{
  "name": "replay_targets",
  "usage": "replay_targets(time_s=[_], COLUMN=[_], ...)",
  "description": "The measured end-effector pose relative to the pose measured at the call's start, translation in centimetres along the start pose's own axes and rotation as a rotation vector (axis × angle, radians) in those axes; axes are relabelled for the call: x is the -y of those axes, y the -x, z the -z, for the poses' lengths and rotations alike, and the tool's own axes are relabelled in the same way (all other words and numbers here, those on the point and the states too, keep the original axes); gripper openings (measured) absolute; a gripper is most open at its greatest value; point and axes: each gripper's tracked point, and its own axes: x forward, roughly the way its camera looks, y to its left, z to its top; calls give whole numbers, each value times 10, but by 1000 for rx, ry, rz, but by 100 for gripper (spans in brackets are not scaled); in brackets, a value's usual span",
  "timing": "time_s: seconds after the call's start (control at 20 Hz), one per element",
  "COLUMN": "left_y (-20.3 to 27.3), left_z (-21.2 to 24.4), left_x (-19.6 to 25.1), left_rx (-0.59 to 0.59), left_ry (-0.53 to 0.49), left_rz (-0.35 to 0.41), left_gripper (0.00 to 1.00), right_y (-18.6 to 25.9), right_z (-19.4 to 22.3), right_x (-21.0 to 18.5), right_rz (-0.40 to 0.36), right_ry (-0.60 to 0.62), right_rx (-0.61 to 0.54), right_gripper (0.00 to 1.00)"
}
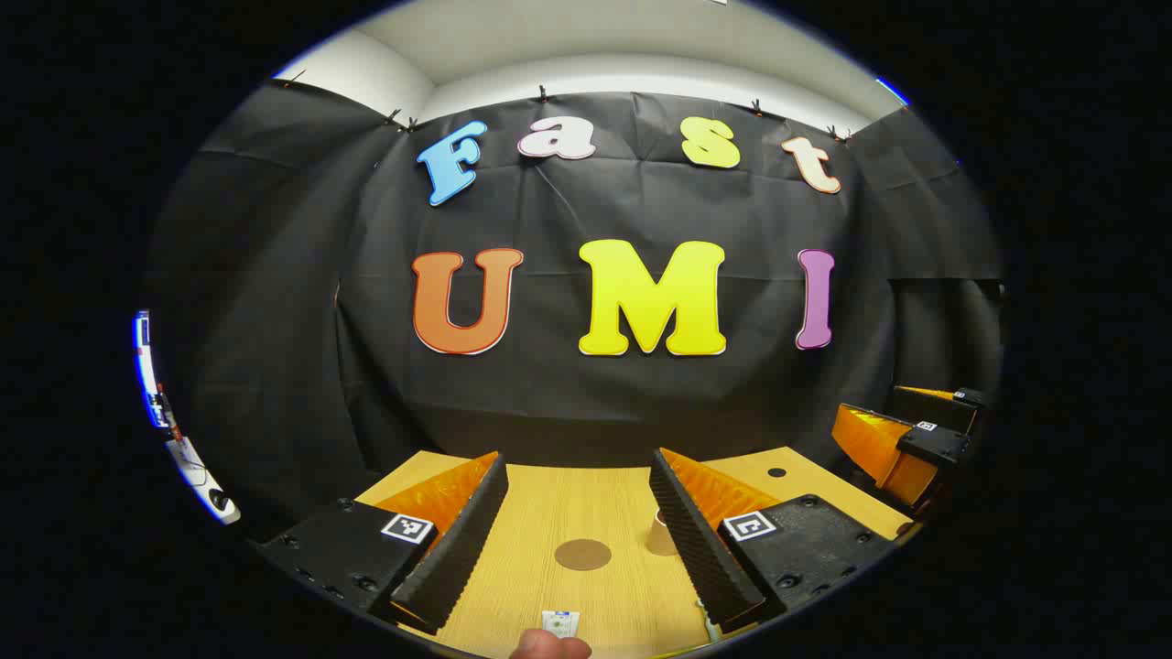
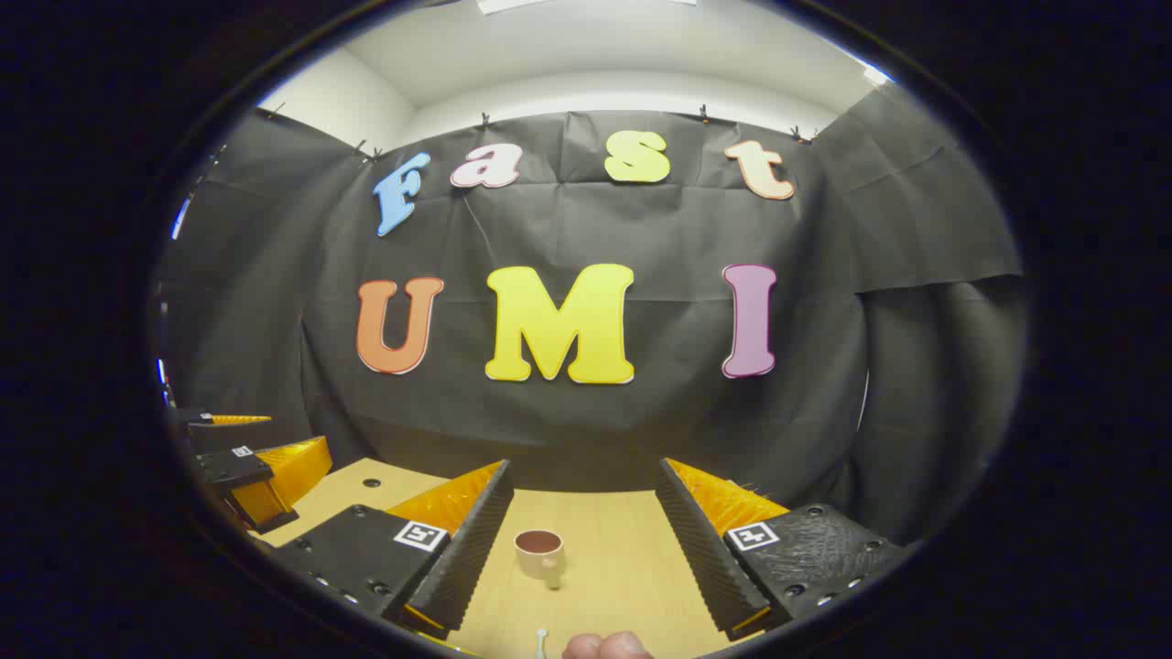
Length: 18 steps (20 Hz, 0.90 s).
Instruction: Put the toothbrush and toothpaste on the desktop into the cup, then pick up the cup and place it on the coaster on the desktop.
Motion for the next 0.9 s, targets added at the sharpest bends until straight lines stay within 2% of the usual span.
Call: replay_targets(time_s=[0.9], left_y=[-9], left_z=[1], left_x=[-3], left_rx=[-6], left_ry=[-19], left_rz=[-18], left_gripper=[99], right_y=[-14], right_z=[5], right_x=[7], right_rz=[-1], right_ry=[6], right_rx=[-12], right_gripper=[95])
